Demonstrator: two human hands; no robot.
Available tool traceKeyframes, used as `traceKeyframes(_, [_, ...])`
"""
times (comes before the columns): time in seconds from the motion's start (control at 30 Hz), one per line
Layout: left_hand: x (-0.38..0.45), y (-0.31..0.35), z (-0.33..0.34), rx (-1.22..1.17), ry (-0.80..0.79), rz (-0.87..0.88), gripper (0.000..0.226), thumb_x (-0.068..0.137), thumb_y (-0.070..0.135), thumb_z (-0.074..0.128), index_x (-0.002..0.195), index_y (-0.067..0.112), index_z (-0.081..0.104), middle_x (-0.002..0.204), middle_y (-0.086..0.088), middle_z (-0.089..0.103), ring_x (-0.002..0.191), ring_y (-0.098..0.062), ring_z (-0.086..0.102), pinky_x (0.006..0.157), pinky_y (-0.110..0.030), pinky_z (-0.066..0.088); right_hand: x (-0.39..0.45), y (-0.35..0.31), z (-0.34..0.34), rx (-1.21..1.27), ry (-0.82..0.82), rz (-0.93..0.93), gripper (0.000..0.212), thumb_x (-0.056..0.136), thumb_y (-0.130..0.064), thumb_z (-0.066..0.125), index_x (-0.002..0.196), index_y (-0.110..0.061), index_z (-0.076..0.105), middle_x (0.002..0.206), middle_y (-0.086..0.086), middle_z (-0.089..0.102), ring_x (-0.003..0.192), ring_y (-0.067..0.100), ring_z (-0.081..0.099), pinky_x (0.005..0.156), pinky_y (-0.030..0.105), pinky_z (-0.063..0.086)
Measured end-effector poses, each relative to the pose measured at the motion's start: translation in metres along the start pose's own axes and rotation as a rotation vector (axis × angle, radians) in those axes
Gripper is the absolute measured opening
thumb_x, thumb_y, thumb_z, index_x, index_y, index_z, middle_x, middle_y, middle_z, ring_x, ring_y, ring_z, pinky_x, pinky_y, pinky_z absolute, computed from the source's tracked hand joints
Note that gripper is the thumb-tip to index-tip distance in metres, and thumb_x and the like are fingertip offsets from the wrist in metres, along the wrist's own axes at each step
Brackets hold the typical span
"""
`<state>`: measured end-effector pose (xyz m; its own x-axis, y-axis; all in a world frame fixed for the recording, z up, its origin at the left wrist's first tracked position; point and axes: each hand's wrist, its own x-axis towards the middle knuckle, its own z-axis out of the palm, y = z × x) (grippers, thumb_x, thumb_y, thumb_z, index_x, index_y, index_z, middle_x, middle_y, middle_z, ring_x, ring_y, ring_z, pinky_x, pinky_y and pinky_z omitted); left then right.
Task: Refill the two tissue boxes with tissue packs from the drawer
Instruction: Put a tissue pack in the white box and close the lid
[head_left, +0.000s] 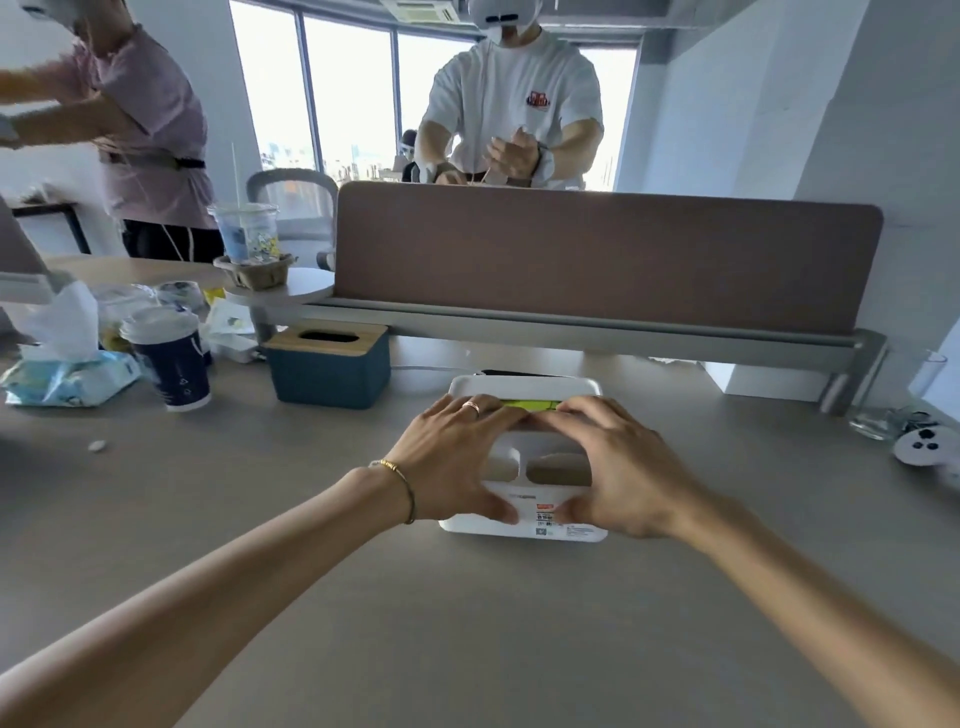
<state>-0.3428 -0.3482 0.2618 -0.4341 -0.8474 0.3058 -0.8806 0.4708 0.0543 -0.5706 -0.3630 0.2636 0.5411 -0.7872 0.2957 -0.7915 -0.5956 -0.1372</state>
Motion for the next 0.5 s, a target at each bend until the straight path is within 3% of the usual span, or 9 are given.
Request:
traceKeyframes(0.3, [0.041, -0.092, -0.015, 0.113, -0.11, -0.137, 0.109, 0.06, 0.064, 0.084, 0.151, 0.038, 0.031, 0.144, 0.005, 0.048, 0.127, -0.021, 0.048, 0.097, -0.036, 0.046, 0.117, -0.017, 0.03, 0.04, -0.003, 0.003, 0.109, 0.056, -0.05, 0.085, 0.15, -0.027, 0.034, 0.143, -0.001, 0.038, 0.138, 0.02, 0.033, 0.106, 0.042, 0.044])
traceKeyframes(0.5, [0.06, -0.139, 0.004, 0.081, -0.181, -0.188, 0.107, 0.063, 0.057, 0.086, 0.152, 0.038, 0.029, 0.141, 0.005, 0.047, 0.127, -0.02, 0.047, 0.091, -0.037, 0.048, 0.163, -0.02, 0.06, 0.087, -0.051, 0.007, 0.105, 0.06, -0.045, 0.086, 0.15, -0.025, 0.037, 0.145, -0.001, 0.038, 0.14, 0.019, 0.031, 0.108, 0.037, 0.042])
